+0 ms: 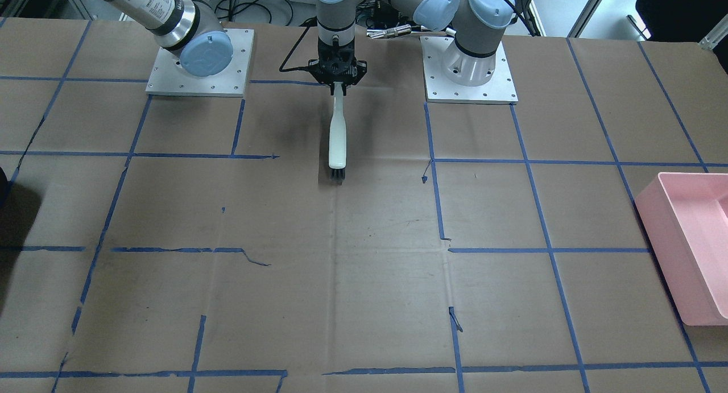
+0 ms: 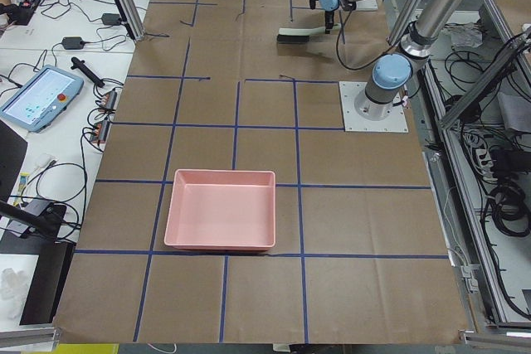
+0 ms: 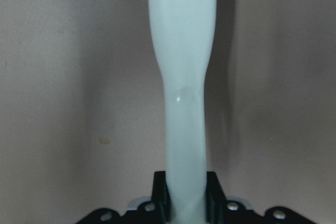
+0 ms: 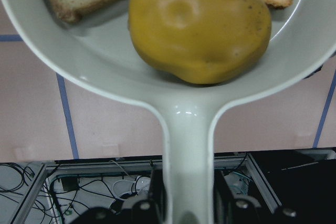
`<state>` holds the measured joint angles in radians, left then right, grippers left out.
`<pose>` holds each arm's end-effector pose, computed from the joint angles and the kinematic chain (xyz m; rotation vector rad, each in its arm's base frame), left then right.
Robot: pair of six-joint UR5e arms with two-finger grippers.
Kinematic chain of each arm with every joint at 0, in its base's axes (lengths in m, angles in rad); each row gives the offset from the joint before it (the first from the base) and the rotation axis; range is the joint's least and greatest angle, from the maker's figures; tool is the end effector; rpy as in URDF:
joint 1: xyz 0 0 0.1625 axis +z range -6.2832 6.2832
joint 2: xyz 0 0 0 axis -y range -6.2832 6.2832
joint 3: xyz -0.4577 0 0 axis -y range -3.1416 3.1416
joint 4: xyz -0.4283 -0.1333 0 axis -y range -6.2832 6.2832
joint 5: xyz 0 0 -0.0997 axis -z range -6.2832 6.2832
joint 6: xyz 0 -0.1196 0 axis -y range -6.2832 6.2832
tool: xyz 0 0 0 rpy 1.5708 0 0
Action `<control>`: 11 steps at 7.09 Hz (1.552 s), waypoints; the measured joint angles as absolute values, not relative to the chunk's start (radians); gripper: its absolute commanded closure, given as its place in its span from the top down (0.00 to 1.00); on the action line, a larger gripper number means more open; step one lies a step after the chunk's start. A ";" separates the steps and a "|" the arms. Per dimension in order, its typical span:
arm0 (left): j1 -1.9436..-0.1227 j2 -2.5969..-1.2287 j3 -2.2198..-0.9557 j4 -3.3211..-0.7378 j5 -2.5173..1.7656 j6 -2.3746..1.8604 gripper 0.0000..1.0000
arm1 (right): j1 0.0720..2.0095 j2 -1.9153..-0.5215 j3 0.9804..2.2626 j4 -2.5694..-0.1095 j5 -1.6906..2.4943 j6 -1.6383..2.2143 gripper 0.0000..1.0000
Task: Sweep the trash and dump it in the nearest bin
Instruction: 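Tilt the dustpan with the right gripper to pour bread and potato out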
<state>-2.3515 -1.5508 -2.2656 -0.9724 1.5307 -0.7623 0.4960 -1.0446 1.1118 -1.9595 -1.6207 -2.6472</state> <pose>-0.3906 -0.1980 0.2258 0.0263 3.1143 0.1289 -0.6338 -0.4877 0.4477 2.0024 -2.0154 -0.1998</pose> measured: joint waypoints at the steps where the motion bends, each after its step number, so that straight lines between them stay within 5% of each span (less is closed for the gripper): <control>1: -2.352 -1.556 -2.266 -0.971 1.529 -0.766 0.00 | 0.498 -1.051 1.114 -1.990 -1.640 -2.648 0.00; 4: -2.352 -1.568 -2.265 -0.970 1.527 -0.768 0.09 | 0.509 -1.079 1.130 -2.068 -1.695 -2.642 0.00; 6: -2.352 -1.573 -2.264 -0.969 1.527 -0.770 0.36 | 0.514 -1.093 1.180 -2.171 -1.733 -2.643 0.00; 11: -2.352 -1.578 -2.264 -0.971 1.529 -0.771 0.70 | 0.520 -1.230 1.421 -2.470 -1.793 -2.637 0.01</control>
<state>-2.3516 -1.5784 -2.2644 -0.9710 1.5285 -0.7706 0.5197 -1.2298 1.4212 -2.4699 -1.7930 -2.6366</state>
